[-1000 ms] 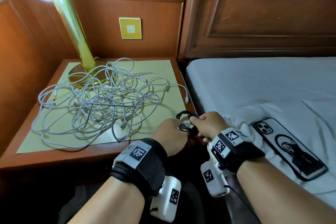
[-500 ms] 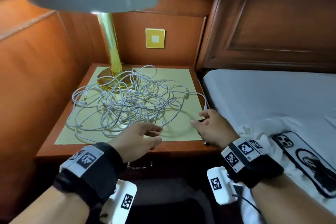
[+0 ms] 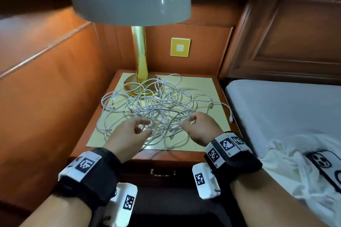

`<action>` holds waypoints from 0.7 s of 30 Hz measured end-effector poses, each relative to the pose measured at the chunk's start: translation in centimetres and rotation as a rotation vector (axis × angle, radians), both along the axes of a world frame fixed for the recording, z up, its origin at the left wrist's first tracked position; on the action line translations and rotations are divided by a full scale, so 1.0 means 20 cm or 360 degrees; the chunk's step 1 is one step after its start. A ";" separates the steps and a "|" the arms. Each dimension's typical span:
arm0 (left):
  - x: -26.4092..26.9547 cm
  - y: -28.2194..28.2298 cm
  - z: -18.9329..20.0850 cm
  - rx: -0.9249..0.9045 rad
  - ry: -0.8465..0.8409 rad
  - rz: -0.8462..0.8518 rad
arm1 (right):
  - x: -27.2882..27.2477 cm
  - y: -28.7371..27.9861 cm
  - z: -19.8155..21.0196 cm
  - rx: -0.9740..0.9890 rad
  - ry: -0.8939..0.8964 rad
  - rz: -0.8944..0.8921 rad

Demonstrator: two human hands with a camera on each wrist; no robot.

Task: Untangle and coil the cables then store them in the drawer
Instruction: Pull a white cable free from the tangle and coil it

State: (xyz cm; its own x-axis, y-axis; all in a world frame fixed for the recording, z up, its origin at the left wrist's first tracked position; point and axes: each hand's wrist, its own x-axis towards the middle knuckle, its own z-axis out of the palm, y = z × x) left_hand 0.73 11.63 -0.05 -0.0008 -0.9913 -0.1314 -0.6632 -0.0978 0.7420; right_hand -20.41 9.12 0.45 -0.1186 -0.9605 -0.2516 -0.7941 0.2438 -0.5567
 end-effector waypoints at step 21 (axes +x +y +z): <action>0.11 0.05 0.13 -0.0476 0.1377 -0.0058 | 0.18 0.13 0.03 -0.0271 0.0291 0.0601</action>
State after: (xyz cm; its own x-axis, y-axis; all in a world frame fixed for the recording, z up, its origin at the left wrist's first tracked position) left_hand 2.91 12.72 2.51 -0.0112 -0.9814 0.1918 0.1368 0.1885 0.9725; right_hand -16.75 11.73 1.09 0.2203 -0.9709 -0.0937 -0.8989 -0.1647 -0.4060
